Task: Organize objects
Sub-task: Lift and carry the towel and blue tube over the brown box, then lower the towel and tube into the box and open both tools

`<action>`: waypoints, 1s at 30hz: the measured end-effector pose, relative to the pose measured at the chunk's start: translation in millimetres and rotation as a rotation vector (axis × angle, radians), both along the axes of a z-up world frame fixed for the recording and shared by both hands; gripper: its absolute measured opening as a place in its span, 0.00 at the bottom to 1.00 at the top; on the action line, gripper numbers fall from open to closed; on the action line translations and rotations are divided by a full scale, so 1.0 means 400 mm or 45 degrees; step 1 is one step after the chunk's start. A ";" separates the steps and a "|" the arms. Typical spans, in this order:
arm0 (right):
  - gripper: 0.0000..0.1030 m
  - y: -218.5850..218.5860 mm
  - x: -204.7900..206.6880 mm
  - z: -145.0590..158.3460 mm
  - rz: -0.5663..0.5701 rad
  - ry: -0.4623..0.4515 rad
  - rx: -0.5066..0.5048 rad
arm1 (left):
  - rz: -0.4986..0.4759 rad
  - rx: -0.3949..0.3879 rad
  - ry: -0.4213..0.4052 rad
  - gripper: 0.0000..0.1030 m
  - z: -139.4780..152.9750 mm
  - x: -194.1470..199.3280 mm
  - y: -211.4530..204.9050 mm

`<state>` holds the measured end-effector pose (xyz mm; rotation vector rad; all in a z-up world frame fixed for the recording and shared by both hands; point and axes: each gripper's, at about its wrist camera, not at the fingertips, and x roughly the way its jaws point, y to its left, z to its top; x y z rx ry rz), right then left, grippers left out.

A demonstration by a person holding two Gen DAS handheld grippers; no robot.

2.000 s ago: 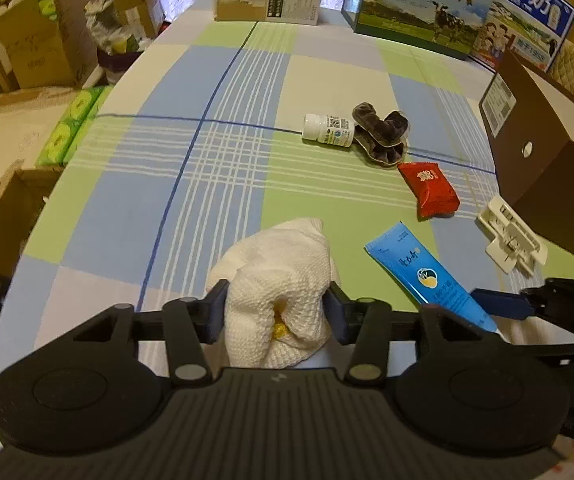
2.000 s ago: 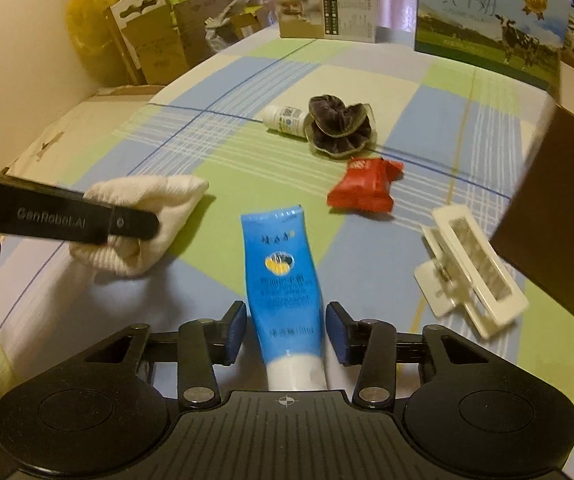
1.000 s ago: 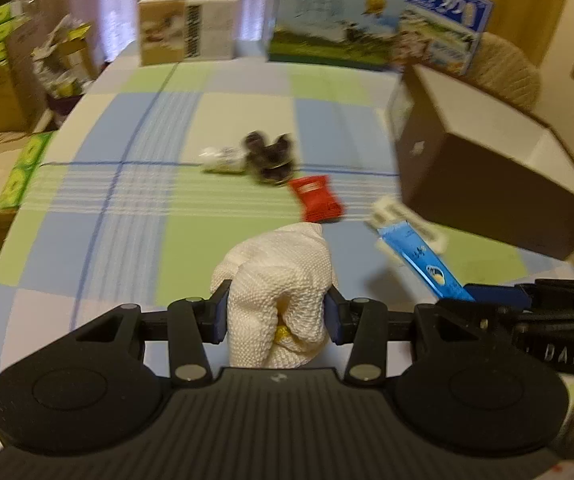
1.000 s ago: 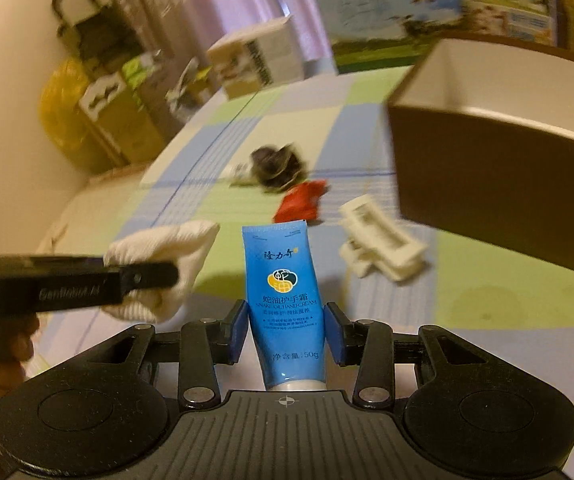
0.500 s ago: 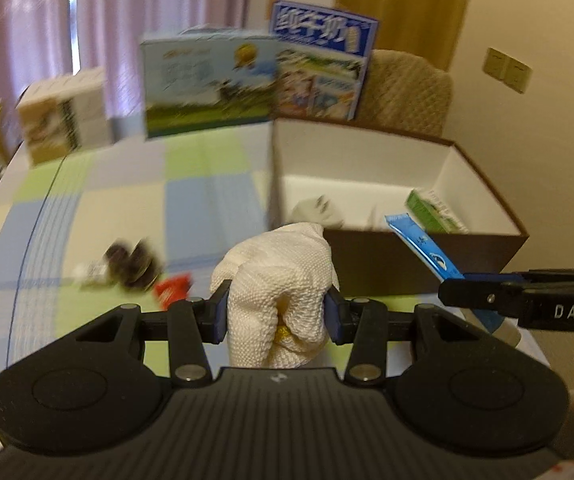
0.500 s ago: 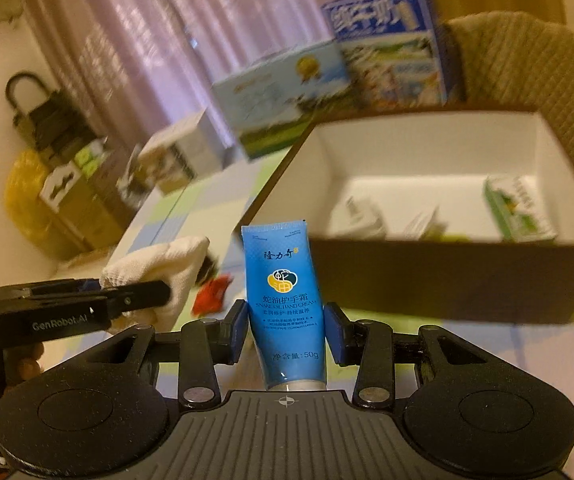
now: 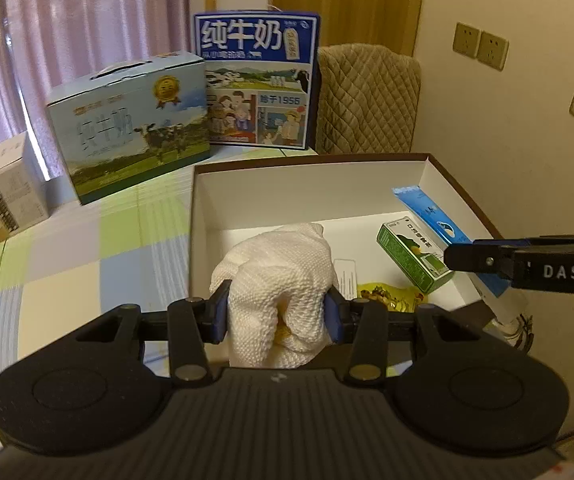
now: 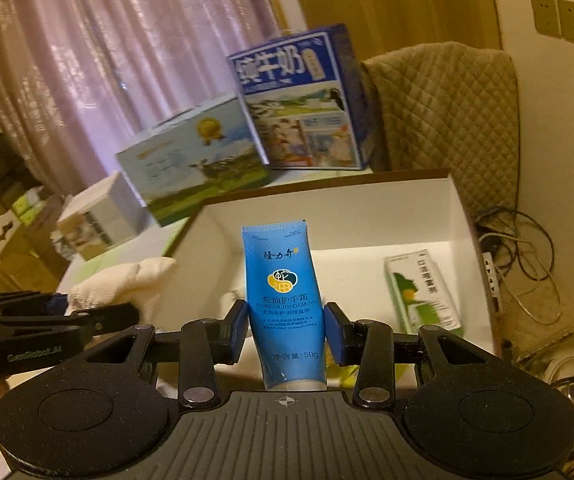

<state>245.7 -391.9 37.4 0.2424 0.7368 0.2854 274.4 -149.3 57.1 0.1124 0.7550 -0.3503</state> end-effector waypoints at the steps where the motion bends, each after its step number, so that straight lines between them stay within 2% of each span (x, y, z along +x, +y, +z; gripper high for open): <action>1: 0.36 -0.008 0.018 -0.009 -0.016 0.014 0.002 | -0.003 0.014 0.005 0.39 -0.004 0.014 -0.011; 9: 0.36 -0.030 0.117 -0.068 -0.057 0.104 -0.048 | -0.012 0.098 0.058 0.39 -0.052 0.099 -0.071; 17: 0.37 -0.041 0.179 -0.134 -0.101 0.178 -0.112 | -0.029 0.169 0.077 0.39 -0.089 0.137 -0.098; 30: 0.37 -0.029 0.221 -0.158 -0.111 0.203 -0.130 | -0.030 0.187 0.097 0.39 -0.113 0.168 -0.109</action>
